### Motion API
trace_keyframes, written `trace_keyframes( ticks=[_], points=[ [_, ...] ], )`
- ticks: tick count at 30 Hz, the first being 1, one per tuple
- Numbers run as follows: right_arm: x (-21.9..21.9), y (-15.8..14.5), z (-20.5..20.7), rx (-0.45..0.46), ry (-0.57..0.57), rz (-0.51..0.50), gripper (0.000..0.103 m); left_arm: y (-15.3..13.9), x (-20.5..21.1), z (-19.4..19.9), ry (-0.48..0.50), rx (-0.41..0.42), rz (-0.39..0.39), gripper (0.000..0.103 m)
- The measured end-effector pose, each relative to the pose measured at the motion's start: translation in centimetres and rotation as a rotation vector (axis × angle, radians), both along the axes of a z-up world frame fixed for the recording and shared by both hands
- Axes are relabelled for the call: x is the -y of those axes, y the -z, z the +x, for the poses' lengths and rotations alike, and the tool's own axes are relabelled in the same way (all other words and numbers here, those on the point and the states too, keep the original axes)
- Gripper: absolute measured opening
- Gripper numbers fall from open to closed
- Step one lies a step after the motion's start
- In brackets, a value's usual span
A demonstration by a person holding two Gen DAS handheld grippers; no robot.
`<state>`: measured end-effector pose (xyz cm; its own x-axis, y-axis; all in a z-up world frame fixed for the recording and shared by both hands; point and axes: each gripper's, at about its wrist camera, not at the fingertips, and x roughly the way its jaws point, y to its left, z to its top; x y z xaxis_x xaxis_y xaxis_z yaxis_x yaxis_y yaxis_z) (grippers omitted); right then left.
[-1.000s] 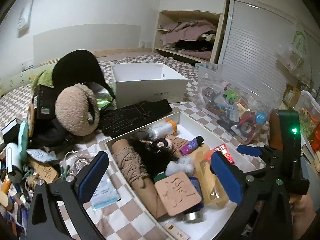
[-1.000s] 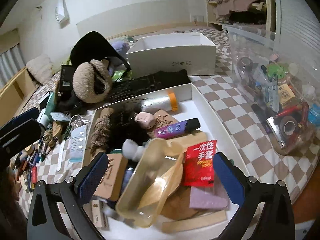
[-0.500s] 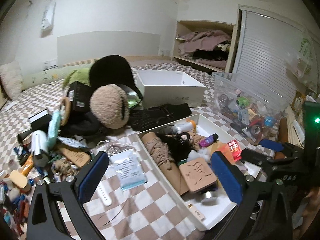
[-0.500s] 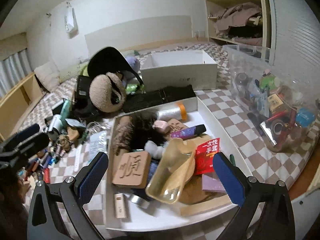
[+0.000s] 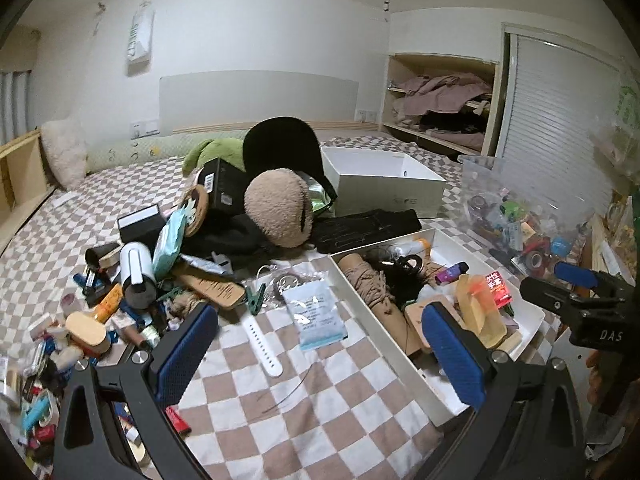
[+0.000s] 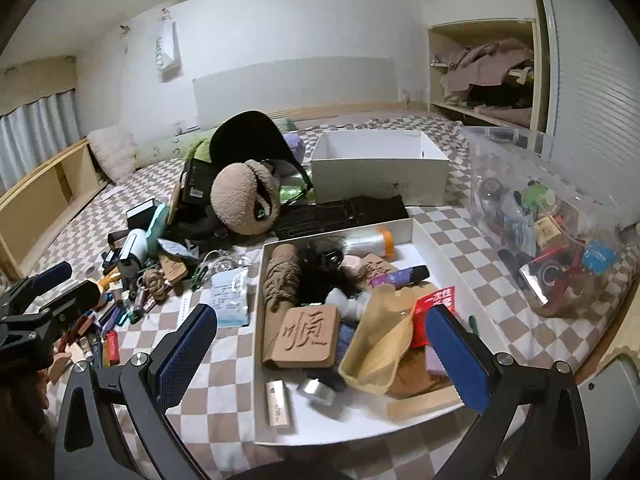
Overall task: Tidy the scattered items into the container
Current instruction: 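Withdraw both open tools from the tray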
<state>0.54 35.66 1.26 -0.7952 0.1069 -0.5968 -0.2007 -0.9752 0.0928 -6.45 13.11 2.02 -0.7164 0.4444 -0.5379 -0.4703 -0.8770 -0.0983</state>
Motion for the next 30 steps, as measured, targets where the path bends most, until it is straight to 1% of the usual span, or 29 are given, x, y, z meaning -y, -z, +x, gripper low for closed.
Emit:
trace_keyframes(
  ticks=[6,15,30],
  points=[
    [1.2,0.1,0.8,0.0,-0.001,0.004,0.103,0.7,1.2,0.6,-0.018,0.013,0.004,0.103],
    [1.7,0.3,1.5,0.008,0.007,0.019,0.103,1.6,1.7,1.4,-0.021,0.025,0.002,0.103],
    [1.9,0.7,1.9,0.031,0.011,0.047,0.103,1.8,1.3,2.0,-0.018,0.004,-0.011,0.103]
  ],
)
